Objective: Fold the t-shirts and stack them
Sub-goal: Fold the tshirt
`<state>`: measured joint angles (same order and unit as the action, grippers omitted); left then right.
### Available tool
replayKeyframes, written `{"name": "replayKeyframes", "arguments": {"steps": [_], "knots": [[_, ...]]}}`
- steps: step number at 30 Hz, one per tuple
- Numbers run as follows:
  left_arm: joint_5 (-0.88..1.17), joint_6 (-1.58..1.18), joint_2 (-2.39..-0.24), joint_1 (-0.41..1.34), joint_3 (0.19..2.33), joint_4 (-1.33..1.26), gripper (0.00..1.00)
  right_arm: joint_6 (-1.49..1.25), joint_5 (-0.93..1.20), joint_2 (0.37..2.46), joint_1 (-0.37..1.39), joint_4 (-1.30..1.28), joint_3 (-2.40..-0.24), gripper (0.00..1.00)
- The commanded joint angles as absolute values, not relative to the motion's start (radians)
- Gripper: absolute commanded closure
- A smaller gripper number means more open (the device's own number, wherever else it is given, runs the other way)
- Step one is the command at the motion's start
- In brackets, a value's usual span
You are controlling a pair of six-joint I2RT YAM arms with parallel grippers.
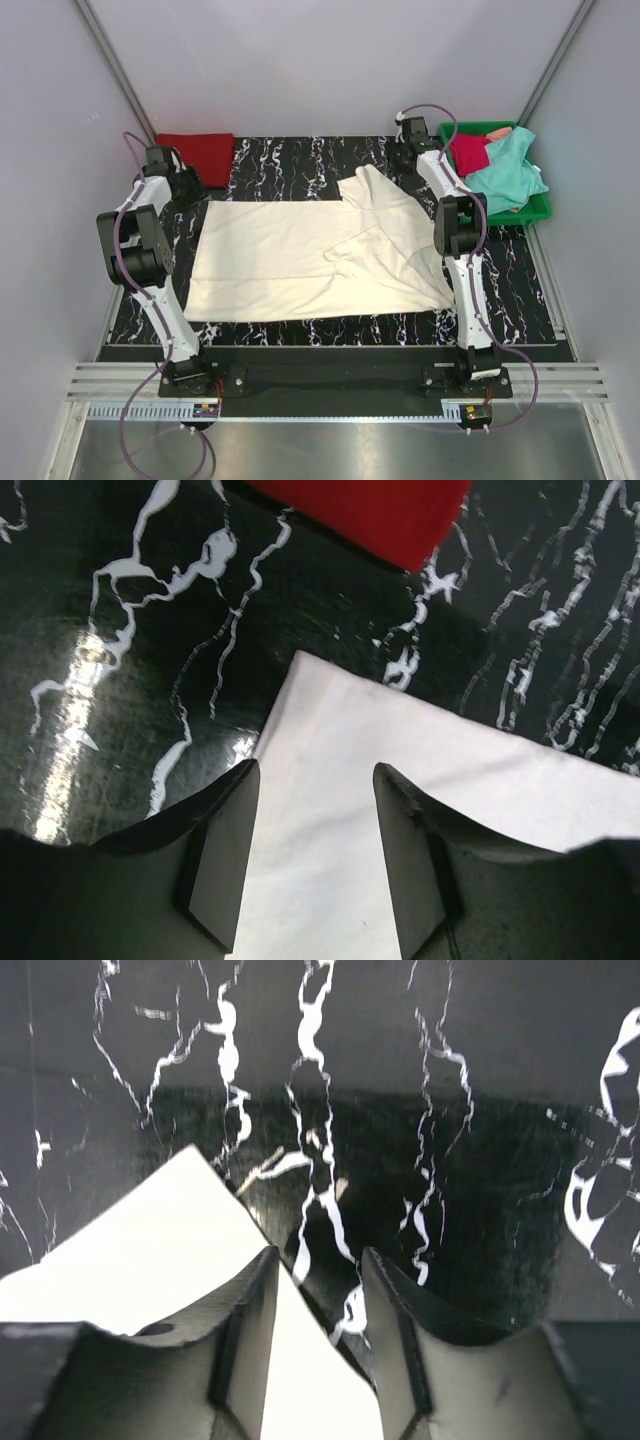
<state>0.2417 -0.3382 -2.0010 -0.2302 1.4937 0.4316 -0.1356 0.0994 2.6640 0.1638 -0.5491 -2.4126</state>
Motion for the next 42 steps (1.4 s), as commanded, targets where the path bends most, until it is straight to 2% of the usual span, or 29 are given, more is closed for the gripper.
{"name": "replayKeyframes", "arguments": {"steps": [1,3,10,14,15,16,18,19,22,27,30,32,36,42], "knots": [[0.17,-0.305,-2.029,-0.235,1.578,0.454,0.45,-0.08,0.113,2.603,0.181,-0.653,-2.375,0.55],[0.173,-0.301,-2.042,-0.233,1.585,0.456,0.45,-0.08,0.138,2.602,0.183,-0.673,-2.37,0.59],[0.173,-0.31,-2.059,-0.233,1.592,0.471,0.45,-0.057,0.153,2.573,0.184,-0.724,-2.3,0.59],[0.138,-0.307,-2.083,-0.233,1.611,0.495,0.4,-0.046,0.134,2.574,0.184,-0.745,-2.296,0.59],[0.117,-0.301,-2.089,-0.233,1.626,0.502,0.4,-0.054,0.126,2.582,0.186,-0.75,-2.321,0.62],[0.104,-0.298,-2.103,-0.232,1.632,0.511,0.39,-0.06,0.121,2.604,0.186,-0.762,-2.344,0.73],[0.081,-0.288,-2.117,-0.23,1.655,0.52,0.39,-0.078,0.118,2.638,0.187,-0.817,-2.432,0.81],[0.077,-0.285,-2.131,-0.23,1.66,0.525,0.39,-0.083,0.112,2.658,0.189,-0.824,-2.445,0.9],[0.08,-0.268,-2.157,-0.227,1.687,0.528,0.39,-0.118,0.094,2.639,0.192,-0.798,-2.412,1.0],[0.095,-0.226,-2.213,-0.215,1.742,0.541,0.41,-0.175,0.078,2.553,0.192,-0.665,-2.278,1.0],[0.086,-0.178,-2.238,-0.2,1.785,0.542,0.46,-0.195,0.106,2.559,0.192,-0.678,-2.311,1.0],[0.069,-0.157,-2.25,-0.19,1.808,0.546,0.46,-0.202,0.12,2.565,0.192,-0.683,-2.321,1.0],[0.178,-0.126,-2.263,-0.187,1.809,0.531,0.47,-0.222,0.14,2.565,0.192,-0.68,-2.31,1.0],[0.175,-0.126,-2.246,-0.172,1.769,0.532,0.46,-0.213,0.14,2.563,0.192,-0.689,-2.303,1.0]]}}
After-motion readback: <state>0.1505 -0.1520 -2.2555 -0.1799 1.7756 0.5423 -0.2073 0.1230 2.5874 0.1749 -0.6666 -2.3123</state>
